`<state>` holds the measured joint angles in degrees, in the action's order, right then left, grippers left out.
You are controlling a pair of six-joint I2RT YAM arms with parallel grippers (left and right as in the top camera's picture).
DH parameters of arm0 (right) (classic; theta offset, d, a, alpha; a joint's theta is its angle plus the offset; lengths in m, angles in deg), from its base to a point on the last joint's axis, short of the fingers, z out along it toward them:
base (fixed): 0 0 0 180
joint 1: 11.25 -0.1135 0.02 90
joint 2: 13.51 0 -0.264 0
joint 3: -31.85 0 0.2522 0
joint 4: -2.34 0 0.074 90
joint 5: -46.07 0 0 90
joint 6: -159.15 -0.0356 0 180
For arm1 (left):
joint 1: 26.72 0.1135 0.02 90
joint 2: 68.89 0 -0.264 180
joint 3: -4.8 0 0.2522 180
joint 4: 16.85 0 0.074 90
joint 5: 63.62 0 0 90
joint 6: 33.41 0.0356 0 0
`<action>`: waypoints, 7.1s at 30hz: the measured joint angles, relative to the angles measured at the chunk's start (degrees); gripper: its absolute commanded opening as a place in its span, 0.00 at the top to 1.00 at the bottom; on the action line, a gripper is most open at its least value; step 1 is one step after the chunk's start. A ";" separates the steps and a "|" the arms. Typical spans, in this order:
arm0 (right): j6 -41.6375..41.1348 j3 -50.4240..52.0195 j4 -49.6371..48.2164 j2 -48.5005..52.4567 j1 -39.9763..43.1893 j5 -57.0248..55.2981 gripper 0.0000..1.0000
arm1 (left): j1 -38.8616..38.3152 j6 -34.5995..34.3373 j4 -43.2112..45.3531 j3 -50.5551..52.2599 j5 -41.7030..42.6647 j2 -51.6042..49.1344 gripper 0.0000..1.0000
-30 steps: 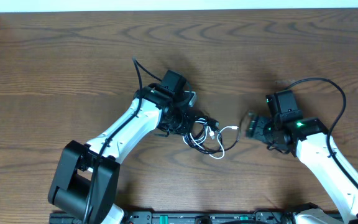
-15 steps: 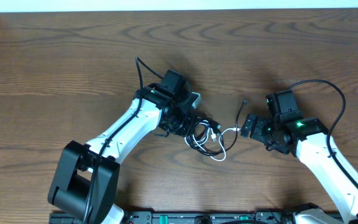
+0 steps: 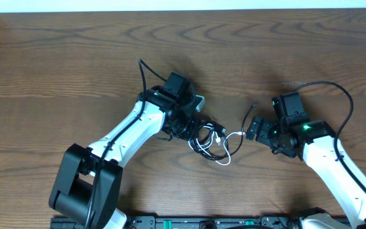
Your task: Untangle cables
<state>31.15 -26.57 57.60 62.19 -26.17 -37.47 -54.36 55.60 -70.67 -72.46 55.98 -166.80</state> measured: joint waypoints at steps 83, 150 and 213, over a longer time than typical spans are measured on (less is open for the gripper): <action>0.00 0.00 0.00 0.00 0.00 0.00 0.01 | 4.59 -7.08 1.29 0.00 3.72 8.57 0.93; -0.02 0.00 0.00 0.00 0.00 0.00 0.01 | 4.59 -6.21 0.35 0.00 3.30 8.57 0.93; -0.20 0.00 0.02 0.00 0.00 0.00 0.01 | 4.61 -8.11 1.07 0.00 -2.12 8.57 0.93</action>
<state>30.95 -26.57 57.62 62.19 -26.17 -37.47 -49.75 47.49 -69.60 -72.46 53.86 -158.23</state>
